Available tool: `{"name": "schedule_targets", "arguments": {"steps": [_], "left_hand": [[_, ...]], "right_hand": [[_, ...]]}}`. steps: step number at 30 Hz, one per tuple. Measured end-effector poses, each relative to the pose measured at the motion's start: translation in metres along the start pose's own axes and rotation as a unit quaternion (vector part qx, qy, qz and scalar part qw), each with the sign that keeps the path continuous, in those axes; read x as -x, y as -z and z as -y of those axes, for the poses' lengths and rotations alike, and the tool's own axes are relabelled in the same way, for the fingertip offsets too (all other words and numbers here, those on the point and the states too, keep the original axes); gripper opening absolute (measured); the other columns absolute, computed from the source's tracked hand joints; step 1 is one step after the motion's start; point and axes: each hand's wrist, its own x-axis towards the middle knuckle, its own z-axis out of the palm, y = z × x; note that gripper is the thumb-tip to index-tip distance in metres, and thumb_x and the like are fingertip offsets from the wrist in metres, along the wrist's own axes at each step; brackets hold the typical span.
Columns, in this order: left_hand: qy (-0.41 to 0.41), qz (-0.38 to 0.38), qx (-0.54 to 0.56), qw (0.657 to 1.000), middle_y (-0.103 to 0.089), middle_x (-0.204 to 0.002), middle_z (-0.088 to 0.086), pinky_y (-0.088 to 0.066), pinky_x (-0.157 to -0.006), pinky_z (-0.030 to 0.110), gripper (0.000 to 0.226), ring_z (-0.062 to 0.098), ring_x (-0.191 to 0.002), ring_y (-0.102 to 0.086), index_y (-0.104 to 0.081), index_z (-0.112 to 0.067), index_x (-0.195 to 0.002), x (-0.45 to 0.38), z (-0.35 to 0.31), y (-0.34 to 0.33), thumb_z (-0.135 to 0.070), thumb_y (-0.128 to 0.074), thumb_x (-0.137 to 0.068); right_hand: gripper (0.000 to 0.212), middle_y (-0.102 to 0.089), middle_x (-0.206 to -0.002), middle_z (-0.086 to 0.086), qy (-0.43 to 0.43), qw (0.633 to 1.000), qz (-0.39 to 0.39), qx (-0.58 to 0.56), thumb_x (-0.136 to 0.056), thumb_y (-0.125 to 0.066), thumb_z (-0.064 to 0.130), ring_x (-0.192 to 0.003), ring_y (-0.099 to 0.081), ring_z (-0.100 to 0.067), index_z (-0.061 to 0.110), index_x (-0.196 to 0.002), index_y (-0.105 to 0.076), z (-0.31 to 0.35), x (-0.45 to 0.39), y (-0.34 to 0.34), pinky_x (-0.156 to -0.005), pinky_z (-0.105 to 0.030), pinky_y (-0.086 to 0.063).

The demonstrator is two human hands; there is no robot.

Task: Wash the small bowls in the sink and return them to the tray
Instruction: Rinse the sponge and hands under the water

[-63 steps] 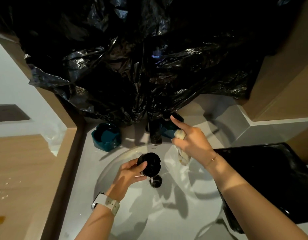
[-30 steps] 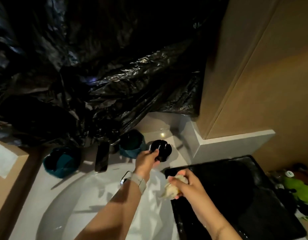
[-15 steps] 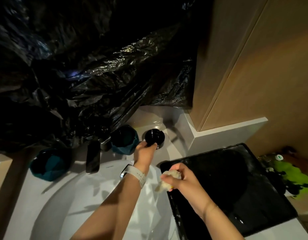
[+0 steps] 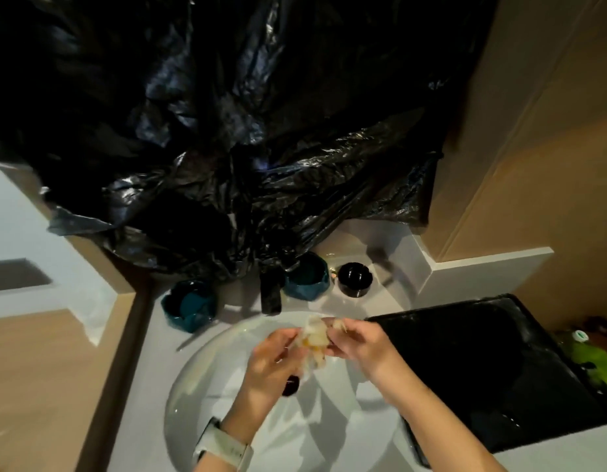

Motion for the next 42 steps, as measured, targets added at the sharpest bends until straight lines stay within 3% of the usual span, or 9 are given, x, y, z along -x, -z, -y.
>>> {"name": "schedule_targets", "arguments": {"steps": [4,9,14,20,26,29,32,39,42], "left_hand": [[-0.010,-0.044,-0.061,0.997,-0.066,-0.068,-0.018,-0.045,-0.061,0.017,0.012,0.001,-0.061,-0.056,-0.073,-0.032,-0.083,0.011,0.007,0.035,-0.024,-0.068,-0.089],[0.030,-0.068,-0.078,0.994,-0.073,-0.083,-0.010,-0.052,-0.075,0.018,0.016,0.008,-0.084,-0.067,-0.073,-0.020,-0.092,0.021,0.030,0.076,-0.016,-0.080,-0.079],[-0.003,-0.054,-0.185,0.981,-0.070,-0.092,-0.012,-0.052,-0.074,0.028,0.038,0.008,-0.082,-0.065,-0.078,-0.035,-0.084,0.022,0.038,0.100,-0.068,-0.072,-0.067],[-0.058,-0.046,-0.209,0.975,-0.065,-0.101,-0.016,-0.048,-0.082,0.026,0.011,0.003,-0.094,-0.059,-0.071,-0.043,-0.082,0.012,0.023,0.099,-0.043,-0.062,-0.088],[0.007,0.003,-0.033,0.999,-0.065,-0.079,0.000,-0.047,-0.060,0.015,0.018,0.022,-0.076,-0.057,-0.059,-0.011,-0.093,0.013,-0.002,0.102,-0.005,-0.044,-0.101],[-0.078,0.092,-0.216,0.969,-0.065,-0.110,-0.018,-0.050,-0.081,0.020,0.028,0.003,-0.100,-0.061,-0.058,-0.039,-0.114,0.010,-0.002,0.102,-0.055,-0.056,-0.091],[-0.087,0.140,-0.392,0.905,-0.063,-0.112,-0.025,-0.048,-0.085,0.022,0.075,0.001,-0.100,-0.060,-0.053,-0.046,-0.125,0.003,-0.003,0.089,-0.087,-0.058,-0.062],[-0.083,0.174,-0.493,0.848,-0.062,-0.083,0.003,-0.048,-0.075,0.035,0.046,0.020,-0.077,-0.060,-0.067,-0.009,-0.090,-0.017,-0.003,0.086,-0.050,-0.047,-0.088],[-0.103,0.200,-0.482,0.847,-0.060,-0.097,0.000,-0.050,-0.080,0.035,0.050,0.019,-0.089,-0.062,-0.064,-0.023,-0.081,-0.026,-0.007,0.094,-0.068,-0.041,-0.077]], "right_hand": [[0.012,-0.064,-0.072,-0.006,0.087,0.986,-0.082,0.114,-0.093,-0.058,0.017,-0.052,-0.061,-0.009,0.009,-0.089,-0.066,0.007,-0.002,-0.016,-0.046,-0.024,-0.050],[0.028,-0.056,-0.064,-0.005,0.173,0.957,-0.109,0.207,-0.097,-0.051,0.025,-0.063,-0.058,-0.020,0.007,-0.078,-0.061,0.027,-0.001,-0.023,-0.055,-0.038,-0.053],[0.044,-0.055,-0.066,-0.011,0.228,0.938,-0.106,0.241,-0.091,-0.044,0.047,-0.072,-0.055,-0.030,0.014,-0.066,-0.057,0.047,0.003,-0.034,-0.066,-0.039,-0.050],[0.034,-0.061,-0.072,-0.029,0.229,0.953,-0.035,0.196,-0.099,-0.049,0.018,-0.060,-0.055,-0.027,-0.005,-0.074,-0.053,0.068,0.000,-0.064,-0.055,-0.033,-0.047],[0.026,-0.056,-0.059,-0.004,0.179,0.955,-0.082,0.221,-0.096,-0.050,0.021,-0.055,-0.057,-0.015,0.004,-0.078,-0.058,0.087,-0.006,-0.061,-0.054,-0.035,-0.057],[0.028,-0.051,-0.058,-0.004,0.169,0.959,-0.048,0.222,-0.097,-0.049,0.025,-0.052,-0.054,-0.013,0.007,-0.078,-0.057,0.091,-0.008,-0.065,-0.051,-0.031,-0.052],[0.036,-0.038,-0.054,0.006,0.198,0.933,-0.060,0.294,-0.098,-0.045,0.033,-0.050,-0.040,-0.007,0.000,-0.088,-0.055,0.089,-0.014,-0.063,-0.053,-0.025,-0.037],[0.036,-0.059,-0.076,0.005,0.164,0.838,0.081,0.513,-0.089,-0.040,0.066,-0.067,-0.054,-0.011,0.034,-0.097,-0.053,0.074,-0.026,-0.024,-0.063,-0.030,-0.045],[0.063,-0.060,-0.097,0.011,0.102,0.726,0.202,0.650,-0.071,-0.051,0.081,-0.084,-0.054,-0.006,0.038,-0.116,-0.054,0.063,-0.017,-0.013,-0.073,-0.026,-0.044]]}}
